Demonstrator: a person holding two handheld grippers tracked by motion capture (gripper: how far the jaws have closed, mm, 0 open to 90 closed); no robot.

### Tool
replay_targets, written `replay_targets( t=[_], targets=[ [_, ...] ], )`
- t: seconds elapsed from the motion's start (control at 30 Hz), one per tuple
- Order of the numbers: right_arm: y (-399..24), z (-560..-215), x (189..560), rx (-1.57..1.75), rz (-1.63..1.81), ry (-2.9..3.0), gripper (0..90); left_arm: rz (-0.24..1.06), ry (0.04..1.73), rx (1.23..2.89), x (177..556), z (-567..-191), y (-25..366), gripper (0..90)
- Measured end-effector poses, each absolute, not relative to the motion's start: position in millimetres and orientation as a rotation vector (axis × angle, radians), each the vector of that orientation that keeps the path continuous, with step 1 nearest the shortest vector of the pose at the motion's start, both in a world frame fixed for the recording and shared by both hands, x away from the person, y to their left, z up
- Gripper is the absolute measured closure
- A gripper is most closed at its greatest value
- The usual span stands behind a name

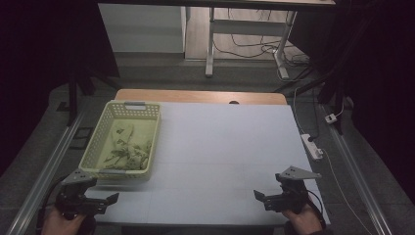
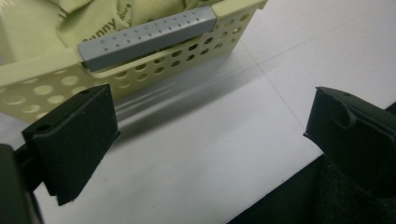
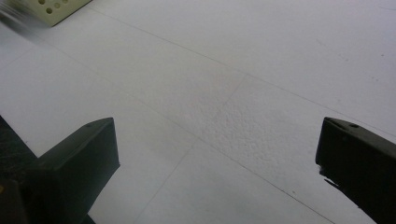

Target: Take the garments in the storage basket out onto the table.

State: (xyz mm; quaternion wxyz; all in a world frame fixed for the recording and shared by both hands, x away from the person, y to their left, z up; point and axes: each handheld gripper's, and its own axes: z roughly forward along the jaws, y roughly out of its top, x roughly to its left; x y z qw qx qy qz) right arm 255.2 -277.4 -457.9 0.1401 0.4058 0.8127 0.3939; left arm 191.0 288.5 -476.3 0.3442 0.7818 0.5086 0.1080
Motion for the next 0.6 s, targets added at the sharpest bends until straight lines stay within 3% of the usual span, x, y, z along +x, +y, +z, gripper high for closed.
replay_targets(
  t=[0.6],
  targets=[
    [-276.2, -458.8, 256.8, 1.150, 1.151, 2.397, 0.0, 0.232, 1.328, 2.031, 194.0, -477.3, 290.8, 0.0]
  ],
)
